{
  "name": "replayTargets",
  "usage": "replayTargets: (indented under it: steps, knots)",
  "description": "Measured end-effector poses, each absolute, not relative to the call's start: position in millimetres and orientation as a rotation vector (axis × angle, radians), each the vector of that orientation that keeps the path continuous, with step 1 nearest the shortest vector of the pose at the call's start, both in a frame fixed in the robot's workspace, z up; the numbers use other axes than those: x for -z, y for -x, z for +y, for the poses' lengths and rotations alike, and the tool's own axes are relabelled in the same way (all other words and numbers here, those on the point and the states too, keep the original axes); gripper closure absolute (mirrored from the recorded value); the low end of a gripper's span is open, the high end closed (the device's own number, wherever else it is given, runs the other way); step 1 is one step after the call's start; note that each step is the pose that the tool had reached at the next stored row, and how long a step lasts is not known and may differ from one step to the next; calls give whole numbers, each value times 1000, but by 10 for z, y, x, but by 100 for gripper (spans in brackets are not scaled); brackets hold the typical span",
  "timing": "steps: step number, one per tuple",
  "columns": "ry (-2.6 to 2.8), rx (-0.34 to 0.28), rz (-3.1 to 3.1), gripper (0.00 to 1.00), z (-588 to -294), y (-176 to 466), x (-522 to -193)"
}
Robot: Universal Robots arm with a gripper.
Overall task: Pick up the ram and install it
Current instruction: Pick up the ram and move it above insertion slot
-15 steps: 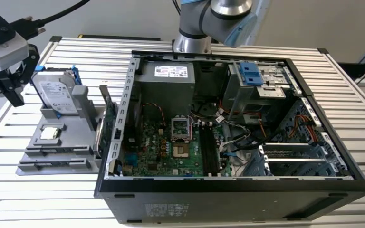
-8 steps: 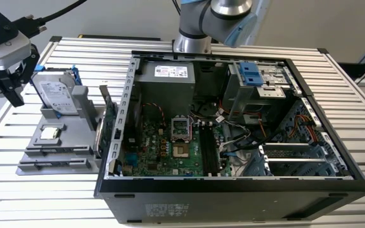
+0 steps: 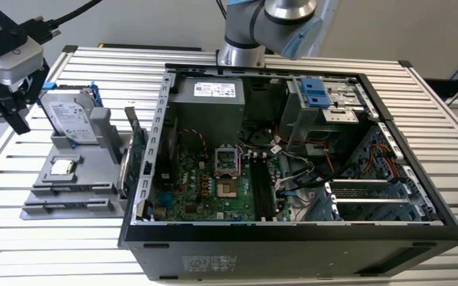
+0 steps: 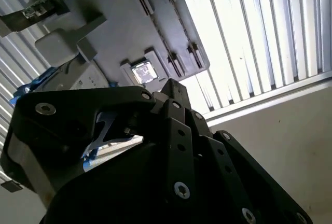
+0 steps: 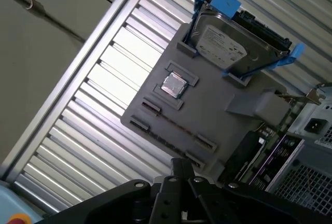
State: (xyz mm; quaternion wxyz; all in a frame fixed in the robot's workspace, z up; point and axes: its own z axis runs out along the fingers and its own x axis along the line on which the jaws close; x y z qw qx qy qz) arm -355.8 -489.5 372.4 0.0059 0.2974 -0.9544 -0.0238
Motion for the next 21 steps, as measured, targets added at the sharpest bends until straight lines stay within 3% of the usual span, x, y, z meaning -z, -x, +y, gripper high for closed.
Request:
replayTargets:
  steps: [21]
  knots:
    - [-1111,73,-2922,100,-4895,3557,-3724]
